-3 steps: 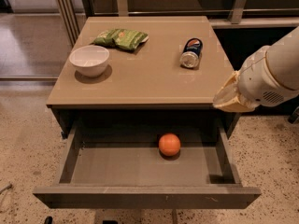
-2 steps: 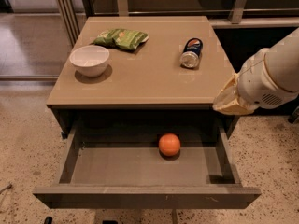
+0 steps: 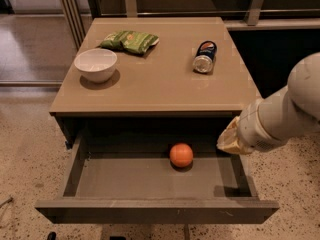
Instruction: Pick orange from top drawer and place on counter
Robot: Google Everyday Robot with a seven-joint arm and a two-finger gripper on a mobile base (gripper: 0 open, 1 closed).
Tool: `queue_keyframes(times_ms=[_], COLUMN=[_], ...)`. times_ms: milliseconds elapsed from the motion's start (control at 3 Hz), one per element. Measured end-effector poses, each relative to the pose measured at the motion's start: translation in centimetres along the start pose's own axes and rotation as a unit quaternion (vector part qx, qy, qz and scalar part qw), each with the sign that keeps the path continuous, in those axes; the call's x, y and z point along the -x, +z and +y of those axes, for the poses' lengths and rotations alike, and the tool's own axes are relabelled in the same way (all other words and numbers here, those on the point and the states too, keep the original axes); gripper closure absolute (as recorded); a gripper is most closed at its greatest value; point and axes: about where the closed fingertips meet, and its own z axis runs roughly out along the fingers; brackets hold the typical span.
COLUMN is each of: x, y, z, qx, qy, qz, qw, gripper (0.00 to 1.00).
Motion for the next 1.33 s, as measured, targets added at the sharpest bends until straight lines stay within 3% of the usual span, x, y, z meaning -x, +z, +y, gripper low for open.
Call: queue_keyframes(times_ms=[333, 667, 1333], x=[-1.0, -1.0, -0.5], y=[4.4, 4.4, 8.5], z=[0.8, 0.8, 2.7], qx=[-0.014, -0.014, 0.003], qy=[0.033, 0.033, 0.051], qz=[-0.040, -0.040, -0.052], qw=[0.9986, 0.9986, 0.9974], gripper=[1.00, 1.00, 0.50])
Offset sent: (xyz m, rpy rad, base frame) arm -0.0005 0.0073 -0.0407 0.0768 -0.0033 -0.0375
